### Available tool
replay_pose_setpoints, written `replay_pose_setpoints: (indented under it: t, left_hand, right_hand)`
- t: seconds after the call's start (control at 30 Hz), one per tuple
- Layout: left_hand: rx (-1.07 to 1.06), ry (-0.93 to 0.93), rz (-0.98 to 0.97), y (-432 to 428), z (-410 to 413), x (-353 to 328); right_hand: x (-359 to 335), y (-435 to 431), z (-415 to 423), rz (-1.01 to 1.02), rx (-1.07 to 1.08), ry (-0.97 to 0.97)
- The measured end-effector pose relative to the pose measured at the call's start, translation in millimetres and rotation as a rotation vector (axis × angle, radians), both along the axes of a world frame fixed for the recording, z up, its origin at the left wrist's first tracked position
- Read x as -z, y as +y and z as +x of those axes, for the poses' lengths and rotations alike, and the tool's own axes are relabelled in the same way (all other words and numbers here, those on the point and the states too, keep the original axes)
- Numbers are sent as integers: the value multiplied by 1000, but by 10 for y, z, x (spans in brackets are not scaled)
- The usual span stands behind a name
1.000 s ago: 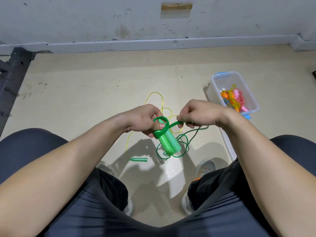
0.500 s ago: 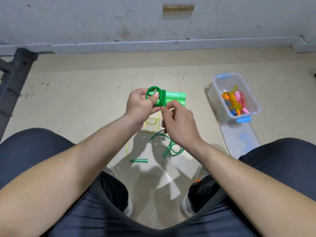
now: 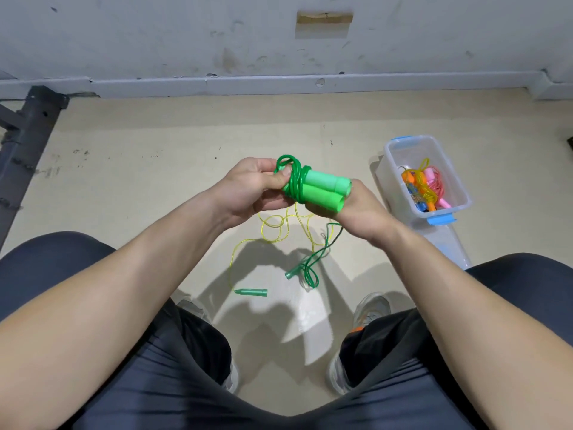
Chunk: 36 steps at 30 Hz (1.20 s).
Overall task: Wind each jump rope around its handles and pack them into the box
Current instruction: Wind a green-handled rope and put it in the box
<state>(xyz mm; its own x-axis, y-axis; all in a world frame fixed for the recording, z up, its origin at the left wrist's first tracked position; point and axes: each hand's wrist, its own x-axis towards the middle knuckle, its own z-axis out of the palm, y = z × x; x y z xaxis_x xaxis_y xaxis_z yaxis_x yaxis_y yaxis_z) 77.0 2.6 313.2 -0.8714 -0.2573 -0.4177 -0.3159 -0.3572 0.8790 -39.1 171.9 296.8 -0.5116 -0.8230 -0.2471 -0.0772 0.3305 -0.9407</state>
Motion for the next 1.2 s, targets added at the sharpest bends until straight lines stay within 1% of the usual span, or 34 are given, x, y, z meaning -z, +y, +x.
replay_pose_setpoints:
  t: [0.03, 0.1, 0.13, 0.2, 0.3, 0.37, 0.47, 0.53, 0.57, 0.63, 0.67, 0.73, 0.83, 0.93, 0.97, 1.0, 1.03, 1.1, 1.2]
  left_hand:
    - [70, -6, -47, -10, 9, -7]
    - [179, -40, -204, -21, 27, -30]
    - [212, -67, -300, -24, 32, -38]
    - [247, -108, -457, -20, 26, -41]
    - [229, -160, -597, -13, 13, 11]
    - [197, -195, -705, -16, 2, 48]
    - [93, -218, -846, -26, -31, 79]
    - [-14, -216, -903, -47, -47, 127]
    - [-76, -207, -883, -55, -53, 158]
    - [-194, -171, -737, -46, -63, 205]
    - [-243, -146, -655, -28, -69, 212]
    - [-334, -88, -506, 5, -89, 192]
    - [-434, -30, -299, 57, -119, 110]
    - [-487, -24, -129, 62, -117, 56]
    - [-490, -21, -79, 53, -113, 34]
    - [-489, -15, -31, 45, -113, 12]
    - [-485, -6, 15, 44, -113, -17]
    - [-453, 21, 80, 58, -114, -64]
    - [-419, 49, 122, 63, -101, -102]
  right_hand:
    - [-2, 22, -50, 81, -38, 154]
    - [15, 47, -136, 281, -94, 484]
    - [21, 60, -165, 353, -98, 566]
    - [-5, 68, -187, 362, -102, 555]
    - [-87, 40, -170, 306, -111, 458]
    - [-145, 14, -141, 317, -76, 400]
    - [-196, -31, -24, 322, 13, 306]
    - [-175, -80, 126, 261, 77, 233]
    - [-156, -107, 226, 214, 119, 208]
    - [-103, -152, 421, 102, 246, 202]
    - [-73, -160, 497, 54, 312, 235]
    - [-24, -153, 591, -3, 375, 381]
    - [61, -145, 666, 15, 293, 608]
    - [109, -159, 691, 29, 241, 858]
    - [106, -157, 684, 0, 247, 879]
    - [102, -153, 670, -45, 266, 829]
    - [103, -149, 649, -85, 291, 712]
    - [134, -150, 606, -93, 313, 439]
    - [117, -131, 532, -146, 259, 185]
